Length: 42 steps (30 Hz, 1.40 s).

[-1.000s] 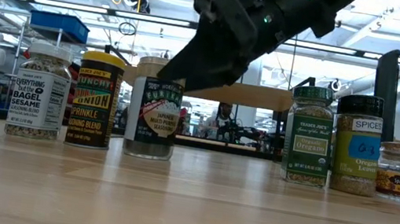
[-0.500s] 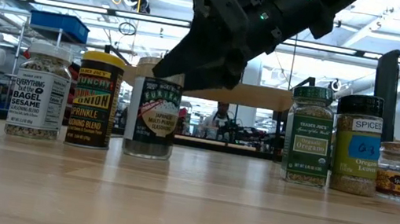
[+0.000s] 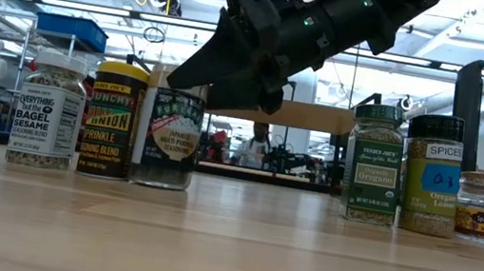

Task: Shelf spices
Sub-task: Remove the brown seasoning bottle from the shelf

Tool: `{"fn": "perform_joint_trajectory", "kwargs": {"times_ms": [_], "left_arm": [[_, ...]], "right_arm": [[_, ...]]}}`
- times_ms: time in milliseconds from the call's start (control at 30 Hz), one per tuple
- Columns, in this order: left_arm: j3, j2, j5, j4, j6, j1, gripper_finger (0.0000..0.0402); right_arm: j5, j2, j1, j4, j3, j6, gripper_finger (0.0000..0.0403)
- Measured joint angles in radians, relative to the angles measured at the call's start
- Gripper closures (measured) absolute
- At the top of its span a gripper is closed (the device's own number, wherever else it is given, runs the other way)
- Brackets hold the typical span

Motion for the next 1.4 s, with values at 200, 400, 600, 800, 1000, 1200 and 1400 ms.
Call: {"fn": "perform_joint_trajectory", "kwargs": {"times_ms": [200,400,600,800,1000,1200,1400], "left_arm": [[0.000,0.000,0.000,0.000,0.001,0.000,0.0130],[0.000,0.000,0.000,0.000,0.002,0.000,0.0130],[0.000,0.000,0.000,0.000,0.002,0.000,0.0130],[0.000,0.000,0.000,-0.001,0.000,0.000,0.0130],[0.000,0.000,0.000,-0.001,0.000,0.000,0.0130],[0.000,0.000,0.000,0.000,-0.001,0.000,0.0130],[0.000,0.000,0.000,0.000,-0.001,0.000,0.0130]], "right_arm": [[-0.003,0.000,0.000,-0.002,0.000,0.000,0.0131],[-0.011,0.000,0.001,-0.003,0.000,-0.008,0.0130],[-0.021,0.002,0.007,-0.033,0.023,-0.017,0.0130],[-0.027,0.004,0.013,-0.124,0.072,-0.020,0.0118],[-0.018,0.004,0.021,-0.118,0.076,-0.024,0.0079],[-0.008,0.004,0.018,-0.109,0.076,-0.027,0.0070],[-0.007,0.002,0.017,-0.107,0.077,-0.046,0.0070]]}}
